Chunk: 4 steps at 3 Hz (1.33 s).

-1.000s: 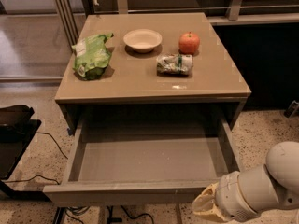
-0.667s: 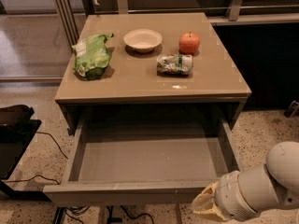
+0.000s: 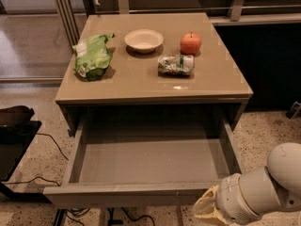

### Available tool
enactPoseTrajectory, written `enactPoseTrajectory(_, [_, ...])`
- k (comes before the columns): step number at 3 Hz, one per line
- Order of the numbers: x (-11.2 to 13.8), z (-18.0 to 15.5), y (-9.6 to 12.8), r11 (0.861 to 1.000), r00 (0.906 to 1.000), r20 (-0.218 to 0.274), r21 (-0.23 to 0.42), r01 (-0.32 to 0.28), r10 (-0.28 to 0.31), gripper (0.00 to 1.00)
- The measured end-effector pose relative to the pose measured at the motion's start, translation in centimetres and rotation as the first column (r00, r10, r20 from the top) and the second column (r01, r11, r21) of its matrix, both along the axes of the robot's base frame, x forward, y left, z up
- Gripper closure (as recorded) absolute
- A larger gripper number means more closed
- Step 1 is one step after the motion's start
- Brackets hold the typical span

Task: Close top drawer

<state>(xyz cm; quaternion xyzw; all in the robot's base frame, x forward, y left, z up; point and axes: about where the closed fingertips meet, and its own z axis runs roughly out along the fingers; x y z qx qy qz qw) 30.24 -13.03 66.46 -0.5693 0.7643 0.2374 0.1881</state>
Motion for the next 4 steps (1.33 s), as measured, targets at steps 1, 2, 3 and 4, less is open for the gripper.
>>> enactPoseTrajectory(1, [0.0, 0.0, 0.0, 1.000, 1.0000, 0.000, 0.000, 0.000, 0.000, 0.12])
enactPoseTrajectory(2, [2.9, 0.2, 0.8, 1.000, 0.9994, 0.031, 0.008, -0.014, 0.014, 0.15])
enactPoseTrajectory(3, [2.8, 0.2, 0.7, 1.000, 0.9994, 0.031, 0.008, -0.014, 0.014, 0.38])
enactPoseTrajectory(4, [7.6, 0.7, 1.1, 1.000, 0.9974, 0.070, 0.019, -0.015, 0.014, 0.61])
